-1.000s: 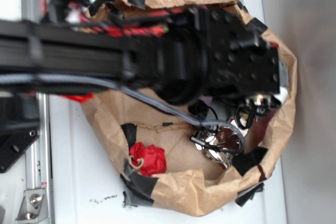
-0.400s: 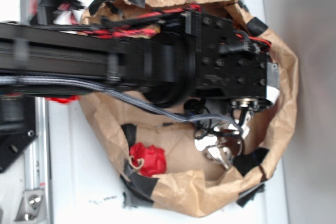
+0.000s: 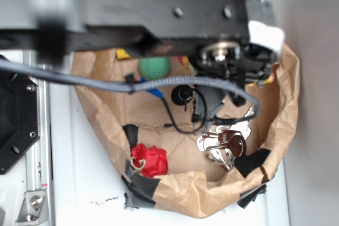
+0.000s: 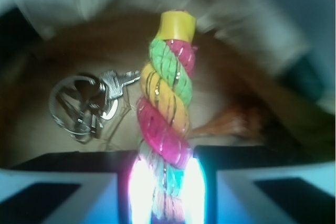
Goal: Grab the multicolored rope.
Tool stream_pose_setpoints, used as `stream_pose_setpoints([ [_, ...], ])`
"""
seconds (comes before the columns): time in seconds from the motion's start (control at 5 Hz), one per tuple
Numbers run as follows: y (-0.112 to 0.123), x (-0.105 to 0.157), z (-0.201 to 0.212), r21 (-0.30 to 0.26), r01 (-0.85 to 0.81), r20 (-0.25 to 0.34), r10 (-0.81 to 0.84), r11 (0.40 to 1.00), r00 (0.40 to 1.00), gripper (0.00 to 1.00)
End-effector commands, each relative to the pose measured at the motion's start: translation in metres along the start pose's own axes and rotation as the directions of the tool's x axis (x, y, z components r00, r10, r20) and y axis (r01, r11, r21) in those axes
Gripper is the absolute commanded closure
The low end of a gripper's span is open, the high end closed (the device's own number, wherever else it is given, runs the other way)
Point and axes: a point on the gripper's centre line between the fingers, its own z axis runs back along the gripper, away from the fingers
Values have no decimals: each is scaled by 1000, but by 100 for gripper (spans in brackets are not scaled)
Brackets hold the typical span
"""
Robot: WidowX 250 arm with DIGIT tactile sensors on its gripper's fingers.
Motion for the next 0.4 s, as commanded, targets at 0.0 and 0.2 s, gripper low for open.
stream_pose_setpoints([
  [0.0,-17,4,71,-128,-176,-74,168,976,983,100],
  [0.2,-27,2,70,-130,-199,-70,192,971,979,100],
])
